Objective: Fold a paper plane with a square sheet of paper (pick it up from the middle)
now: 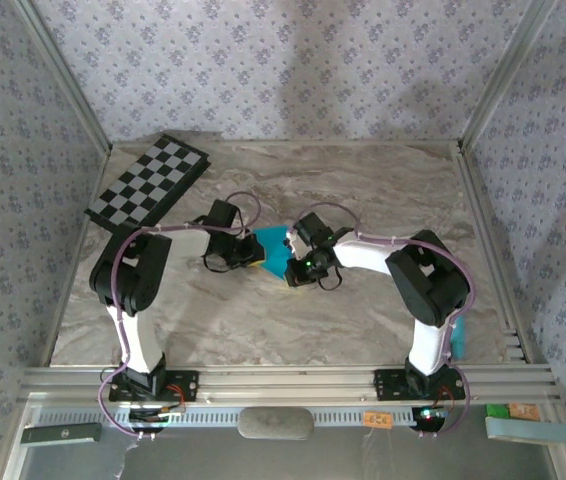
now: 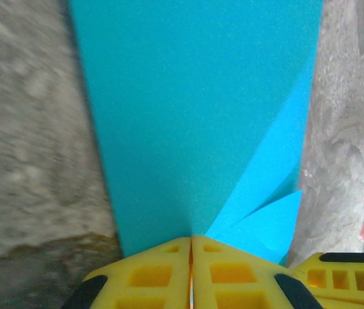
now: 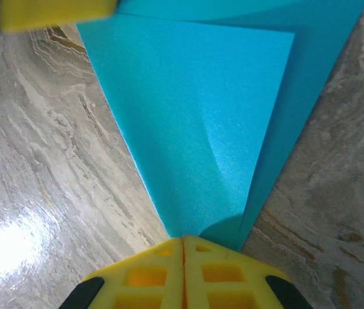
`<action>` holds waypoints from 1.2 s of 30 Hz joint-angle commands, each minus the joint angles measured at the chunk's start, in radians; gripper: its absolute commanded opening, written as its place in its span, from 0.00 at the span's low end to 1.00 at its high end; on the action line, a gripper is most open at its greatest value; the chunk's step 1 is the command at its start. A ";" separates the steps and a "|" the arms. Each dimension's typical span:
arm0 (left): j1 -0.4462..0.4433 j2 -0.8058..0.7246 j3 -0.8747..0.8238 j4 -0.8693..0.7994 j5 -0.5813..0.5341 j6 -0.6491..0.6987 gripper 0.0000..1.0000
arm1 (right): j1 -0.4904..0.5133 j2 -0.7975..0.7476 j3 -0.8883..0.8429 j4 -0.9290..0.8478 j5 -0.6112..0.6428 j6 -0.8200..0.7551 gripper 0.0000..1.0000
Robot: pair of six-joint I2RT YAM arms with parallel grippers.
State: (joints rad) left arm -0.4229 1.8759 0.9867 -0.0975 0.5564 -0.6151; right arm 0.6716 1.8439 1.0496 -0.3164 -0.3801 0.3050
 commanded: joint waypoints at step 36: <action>-0.042 -0.220 -0.206 0.226 -0.073 -0.418 0.32 | -0.029 -0.024 0.036 0.099 0.084 0.244 0.21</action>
State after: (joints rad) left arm -0.4587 1.6360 0.7841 0.0925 0.4595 -0.9939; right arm 0.6418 1.8004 1.0573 -0.1772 -0.3340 0.5358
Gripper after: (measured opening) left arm 0.316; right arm 0.213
